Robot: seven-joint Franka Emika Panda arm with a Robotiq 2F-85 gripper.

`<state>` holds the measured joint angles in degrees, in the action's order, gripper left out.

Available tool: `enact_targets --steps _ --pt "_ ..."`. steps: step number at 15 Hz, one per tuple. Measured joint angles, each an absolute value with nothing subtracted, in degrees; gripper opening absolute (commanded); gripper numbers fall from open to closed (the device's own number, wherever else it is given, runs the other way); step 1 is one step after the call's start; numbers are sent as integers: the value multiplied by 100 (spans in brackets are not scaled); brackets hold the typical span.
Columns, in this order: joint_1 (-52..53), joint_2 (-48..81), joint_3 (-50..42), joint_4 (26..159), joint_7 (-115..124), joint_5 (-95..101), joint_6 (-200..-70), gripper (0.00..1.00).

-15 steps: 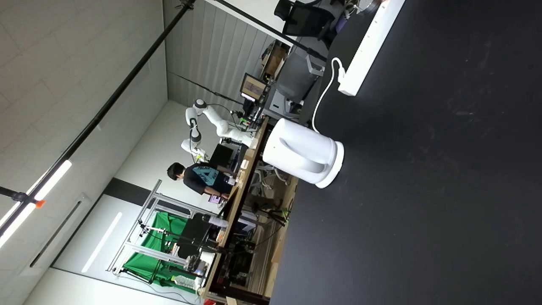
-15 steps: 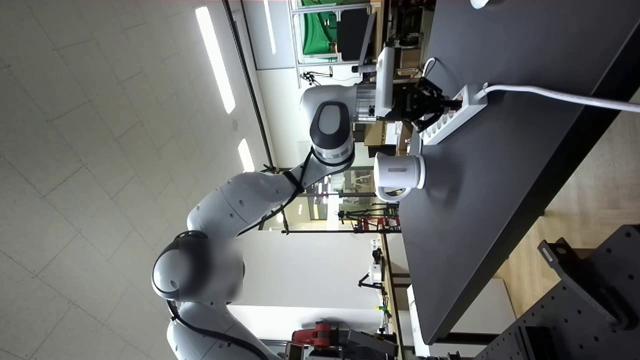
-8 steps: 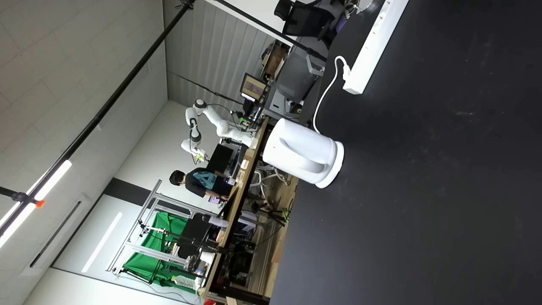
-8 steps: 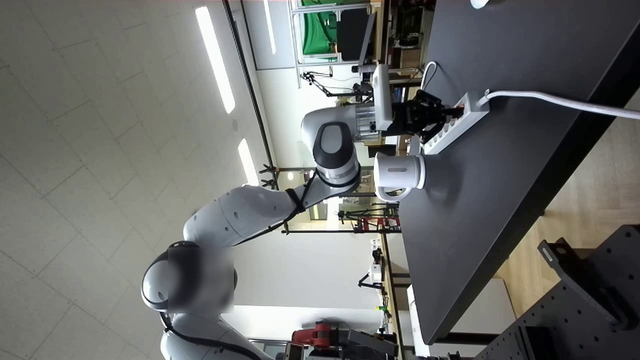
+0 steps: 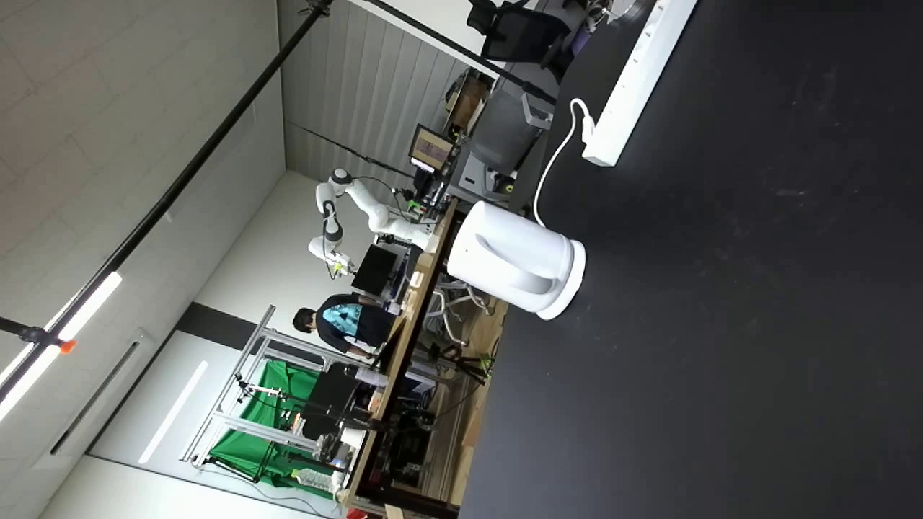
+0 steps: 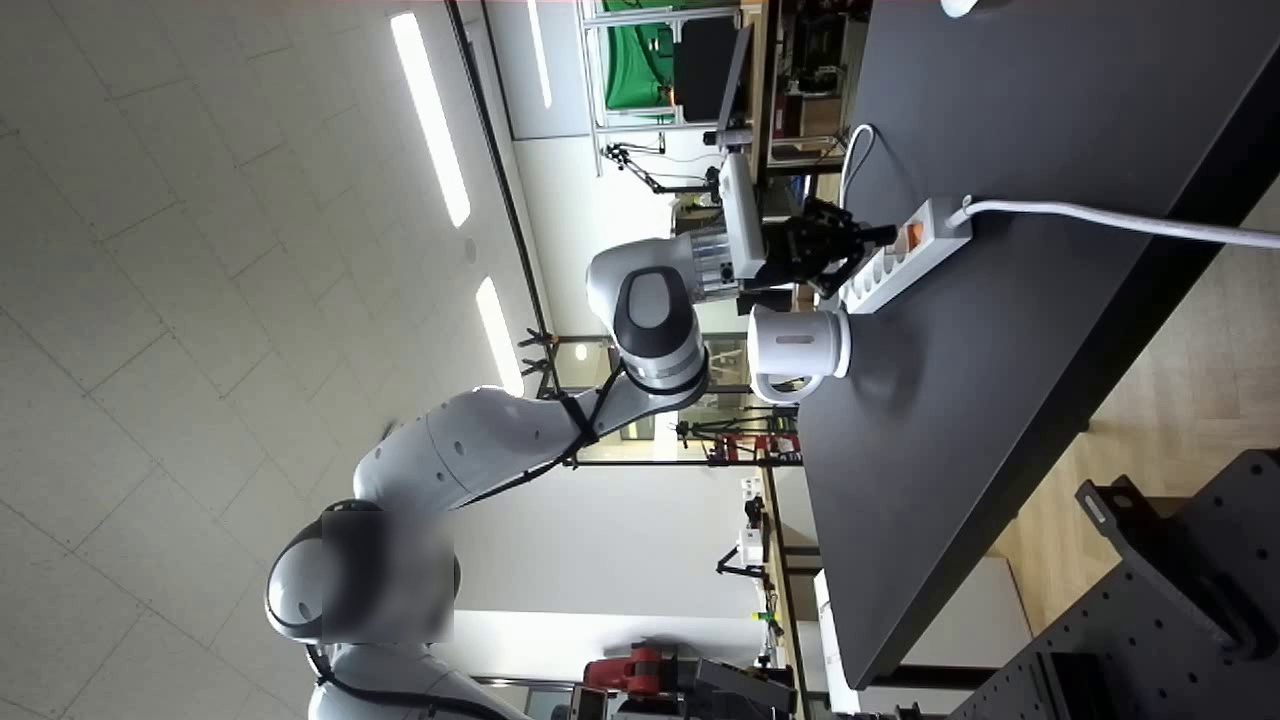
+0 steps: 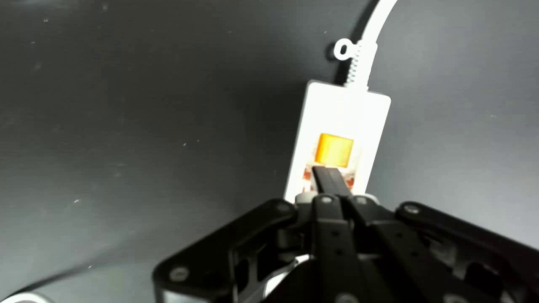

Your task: Press the big switch on the adapter

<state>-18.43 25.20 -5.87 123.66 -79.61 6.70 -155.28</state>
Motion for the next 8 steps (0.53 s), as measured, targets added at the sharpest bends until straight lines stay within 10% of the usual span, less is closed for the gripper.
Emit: enact_targets --steps 3,4,8 --pt "-1791 2140 -547 12358 -7869 659 -15559 0" --pt "-1771 2010 -545 12357 -7846 658 -15558 26" --pt "-1695 1613 -569 12358 -7700 666 -15535 47"
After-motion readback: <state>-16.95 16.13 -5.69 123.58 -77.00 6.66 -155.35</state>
